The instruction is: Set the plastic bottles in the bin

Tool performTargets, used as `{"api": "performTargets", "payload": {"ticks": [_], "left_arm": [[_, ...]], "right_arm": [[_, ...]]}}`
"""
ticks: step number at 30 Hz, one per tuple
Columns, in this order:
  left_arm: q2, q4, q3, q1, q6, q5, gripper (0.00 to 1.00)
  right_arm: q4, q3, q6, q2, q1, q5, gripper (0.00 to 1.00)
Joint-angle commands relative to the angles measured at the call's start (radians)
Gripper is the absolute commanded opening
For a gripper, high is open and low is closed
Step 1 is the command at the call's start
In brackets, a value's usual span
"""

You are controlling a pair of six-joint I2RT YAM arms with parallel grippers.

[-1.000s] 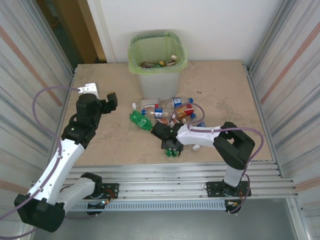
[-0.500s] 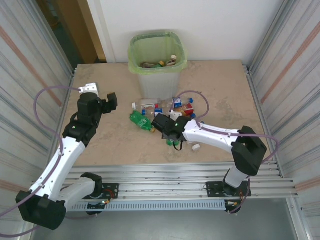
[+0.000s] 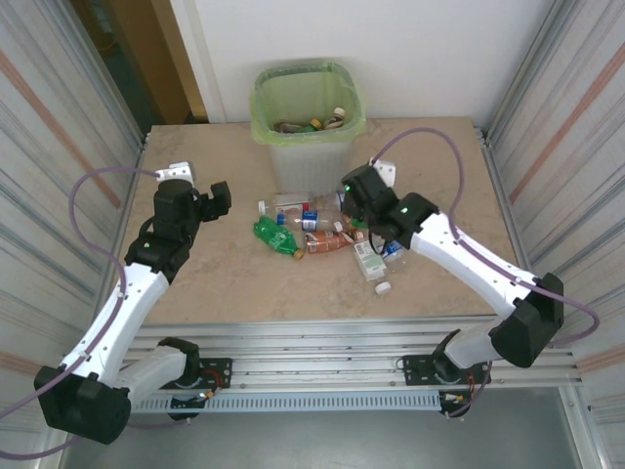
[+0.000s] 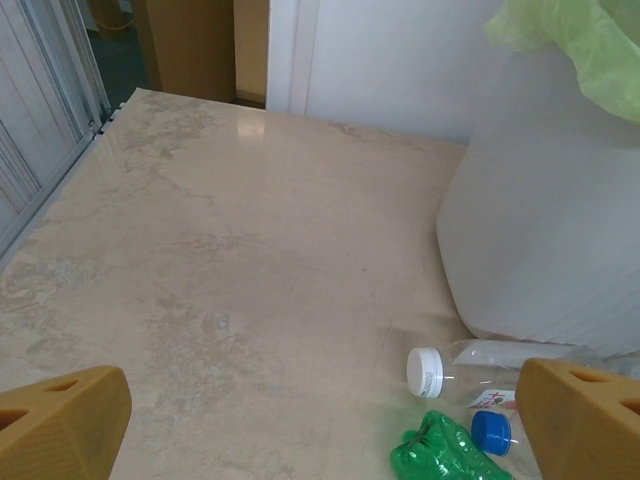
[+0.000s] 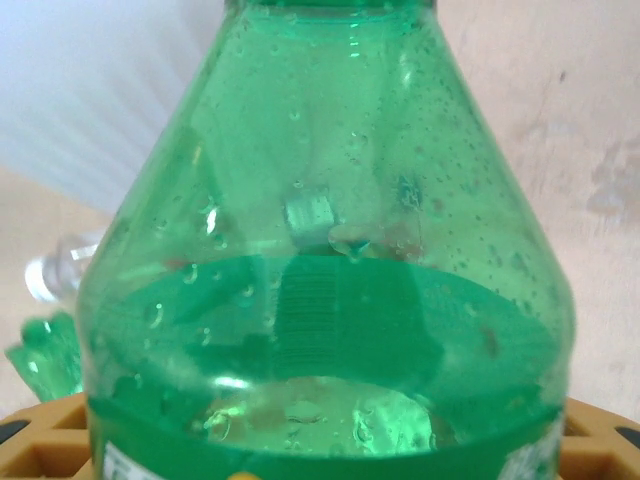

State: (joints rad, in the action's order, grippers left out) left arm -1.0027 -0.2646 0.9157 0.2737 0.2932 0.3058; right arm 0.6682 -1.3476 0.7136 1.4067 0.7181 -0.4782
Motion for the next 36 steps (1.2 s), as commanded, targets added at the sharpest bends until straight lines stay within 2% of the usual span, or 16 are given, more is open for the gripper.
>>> {"api": "performTargets", "payload": {"ticks": [1, 14, 20, 29, 36], "left_arm": [[0.001, -0.001, -0.002, -0.010, 0.024, -0.016, 0.99], [-0.011, -0.001, -0.005, -0.010, 0.054, -0.052, 0.99], [-0.034, 0.002, 0.000, -0.011, 0.072, -0.083, 0.99], [-0.056, 0.016, 0.001, -0.012, 0.096, -0.119, 0.99], [-0.072, 0.022, 0.005, -0.011, 0.110, -0.147, 0.99]], "right_arm": [[-0.071, -0.083, -0.118, -0.017, -0.055, 0.081, 0.50], [-0.091, -0.490, -0.276, 0.205, -0.162, 0.292, 0.53], [-0.084, -0.726, -0.320, 0.373, -0.191, 0.409, 0.53], [-0.053, -1.110, -0.409, 0.676, -0.198, 0.514, 0.53], [-0.174, -1.150, -0.437, 0.781, -0.198, 0.572, 0.55]]}}
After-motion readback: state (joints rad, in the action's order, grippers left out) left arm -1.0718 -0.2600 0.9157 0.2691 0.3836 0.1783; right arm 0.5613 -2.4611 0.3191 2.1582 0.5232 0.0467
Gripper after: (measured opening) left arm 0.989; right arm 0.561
